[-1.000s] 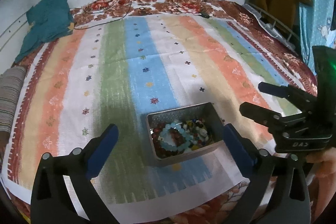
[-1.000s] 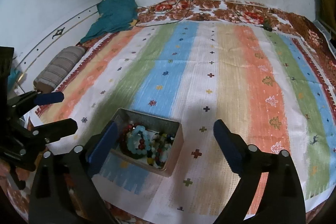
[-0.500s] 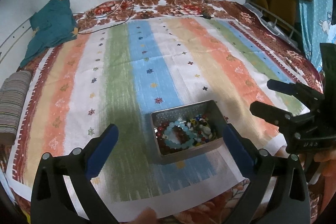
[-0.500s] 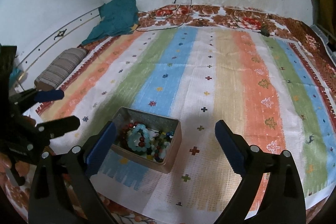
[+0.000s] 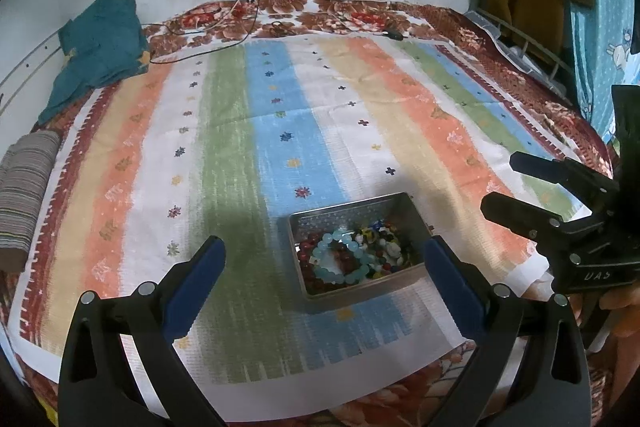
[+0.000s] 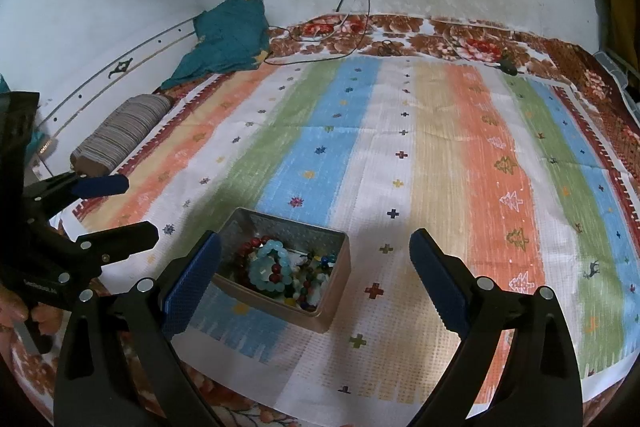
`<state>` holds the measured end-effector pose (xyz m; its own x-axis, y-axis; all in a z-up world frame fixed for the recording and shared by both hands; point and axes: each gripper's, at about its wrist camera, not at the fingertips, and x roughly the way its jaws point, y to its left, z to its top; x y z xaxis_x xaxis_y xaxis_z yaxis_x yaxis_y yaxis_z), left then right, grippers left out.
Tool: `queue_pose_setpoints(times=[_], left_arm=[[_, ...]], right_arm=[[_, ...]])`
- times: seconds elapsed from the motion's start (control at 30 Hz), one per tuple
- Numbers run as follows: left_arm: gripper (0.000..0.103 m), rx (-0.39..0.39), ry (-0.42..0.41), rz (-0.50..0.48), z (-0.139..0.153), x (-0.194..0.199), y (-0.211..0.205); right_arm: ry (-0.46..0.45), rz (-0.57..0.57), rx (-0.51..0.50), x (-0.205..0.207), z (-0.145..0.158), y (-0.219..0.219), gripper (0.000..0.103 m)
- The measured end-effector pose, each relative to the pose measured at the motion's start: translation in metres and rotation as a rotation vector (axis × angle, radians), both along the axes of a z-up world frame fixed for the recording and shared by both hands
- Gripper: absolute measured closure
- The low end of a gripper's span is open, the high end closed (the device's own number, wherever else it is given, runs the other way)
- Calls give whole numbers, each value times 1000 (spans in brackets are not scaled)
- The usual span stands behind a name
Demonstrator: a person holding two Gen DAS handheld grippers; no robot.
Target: Organize jewelry
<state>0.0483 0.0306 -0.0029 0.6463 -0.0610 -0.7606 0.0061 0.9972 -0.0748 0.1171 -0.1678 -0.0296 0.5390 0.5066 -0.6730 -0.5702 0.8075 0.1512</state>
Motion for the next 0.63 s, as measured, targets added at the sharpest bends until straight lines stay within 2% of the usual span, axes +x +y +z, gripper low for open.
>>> queue_pose_setpoints(times=[0.63], left_arm=[[6, 8, -5, -19, 0, 0, -5]], right_arm=[[4, 2, 3, -4, 1, 0, 7]])
